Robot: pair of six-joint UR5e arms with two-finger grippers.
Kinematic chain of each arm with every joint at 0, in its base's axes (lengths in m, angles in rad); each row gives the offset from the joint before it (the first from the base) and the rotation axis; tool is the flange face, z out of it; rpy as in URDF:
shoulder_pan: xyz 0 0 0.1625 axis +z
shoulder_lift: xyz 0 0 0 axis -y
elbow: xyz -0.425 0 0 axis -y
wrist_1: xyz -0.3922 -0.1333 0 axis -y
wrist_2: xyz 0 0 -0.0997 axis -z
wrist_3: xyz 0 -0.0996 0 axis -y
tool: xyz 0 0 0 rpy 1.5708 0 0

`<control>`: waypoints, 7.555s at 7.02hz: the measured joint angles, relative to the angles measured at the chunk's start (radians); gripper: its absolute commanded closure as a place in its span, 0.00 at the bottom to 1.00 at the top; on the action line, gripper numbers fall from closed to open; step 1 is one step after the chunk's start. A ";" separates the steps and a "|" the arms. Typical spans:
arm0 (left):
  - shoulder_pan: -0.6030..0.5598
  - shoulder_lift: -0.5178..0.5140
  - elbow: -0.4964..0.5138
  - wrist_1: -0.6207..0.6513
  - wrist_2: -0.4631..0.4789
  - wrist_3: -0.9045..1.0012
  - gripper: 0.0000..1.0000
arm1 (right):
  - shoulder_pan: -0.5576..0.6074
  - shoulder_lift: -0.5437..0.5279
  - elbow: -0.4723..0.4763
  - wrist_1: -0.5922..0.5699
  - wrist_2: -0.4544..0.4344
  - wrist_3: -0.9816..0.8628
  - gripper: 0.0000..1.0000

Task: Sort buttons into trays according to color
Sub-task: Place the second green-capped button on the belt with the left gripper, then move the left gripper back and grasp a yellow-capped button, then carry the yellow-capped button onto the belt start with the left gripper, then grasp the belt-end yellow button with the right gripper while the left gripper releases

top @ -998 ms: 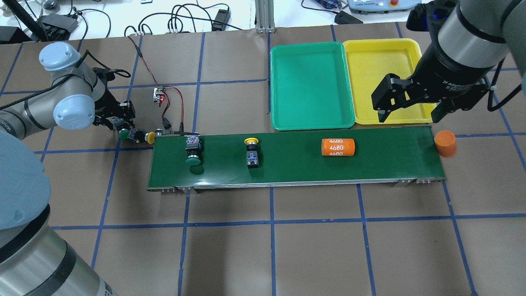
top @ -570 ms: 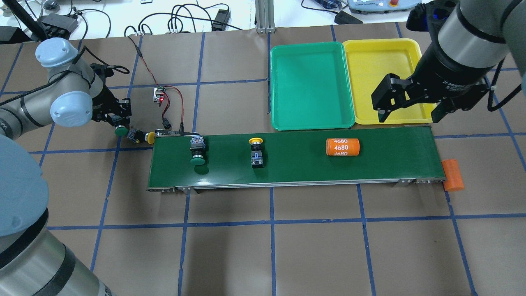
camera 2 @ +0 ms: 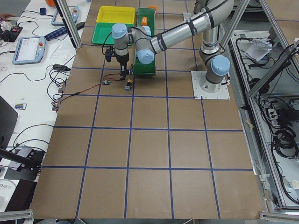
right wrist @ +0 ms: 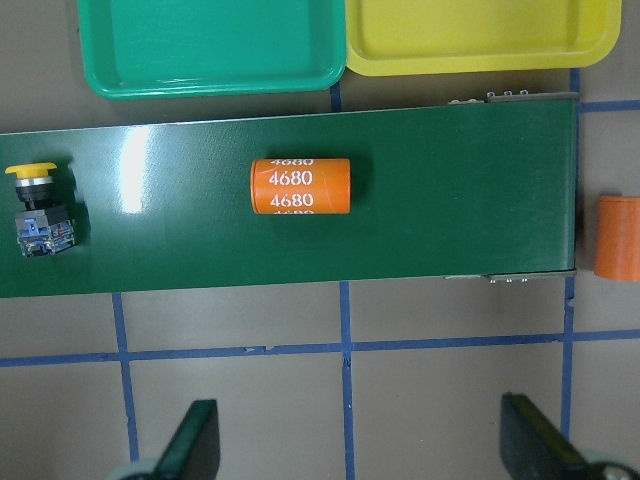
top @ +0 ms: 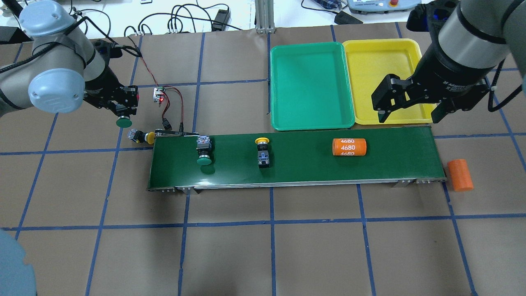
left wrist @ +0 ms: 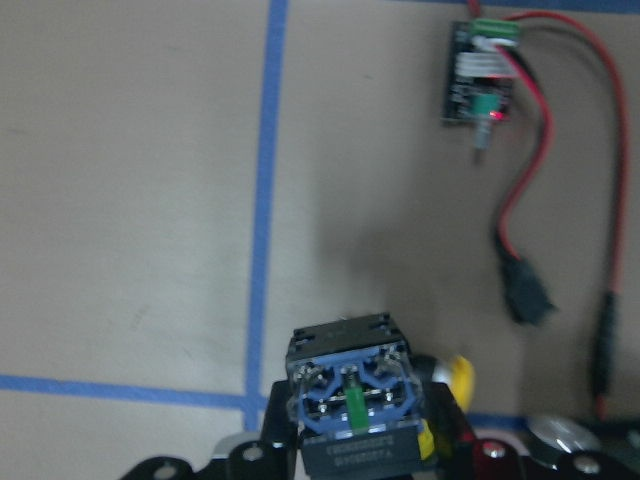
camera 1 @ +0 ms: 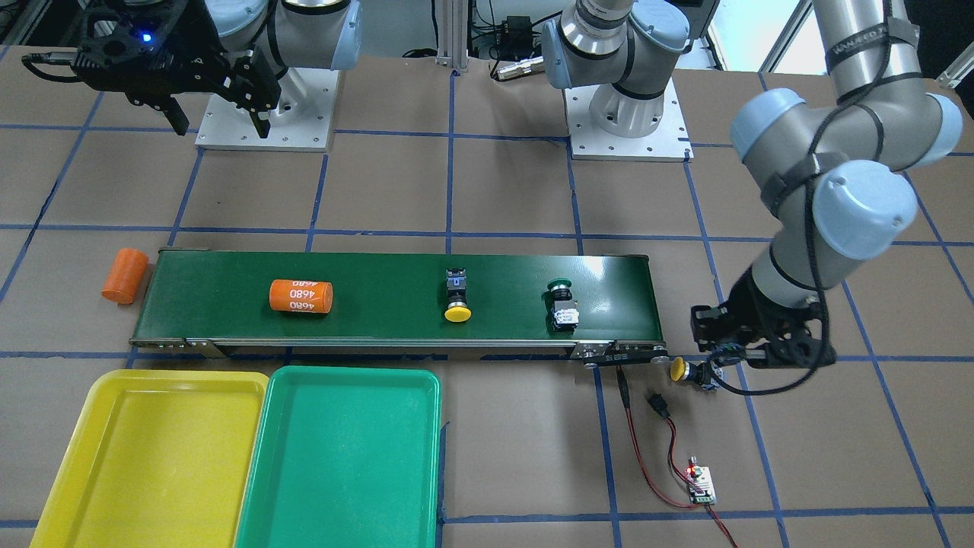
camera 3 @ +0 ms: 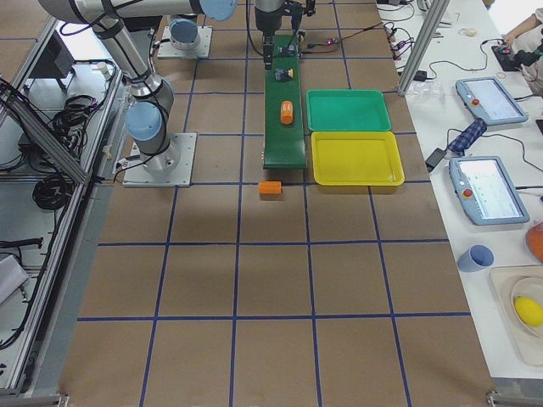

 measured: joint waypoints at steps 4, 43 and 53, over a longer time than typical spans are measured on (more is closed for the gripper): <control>-0.089 0.123 -0.226 0.019 -0.003 0.043 1.00 | 0.000 0.000 0.000 0.000 0.000 0.000 0.00; 0.011 -0.035 0.027 -0.053 -0.047 0.297 1.00 | 0.000 0.000 0.000 0.002 0.000 0.000 0.00; -0.051 0.034 -0.171 0.044 -0.130 0.513 0.00 | 0.004 0.209 -0.001 -0.024 -0.037 -0.001 0.00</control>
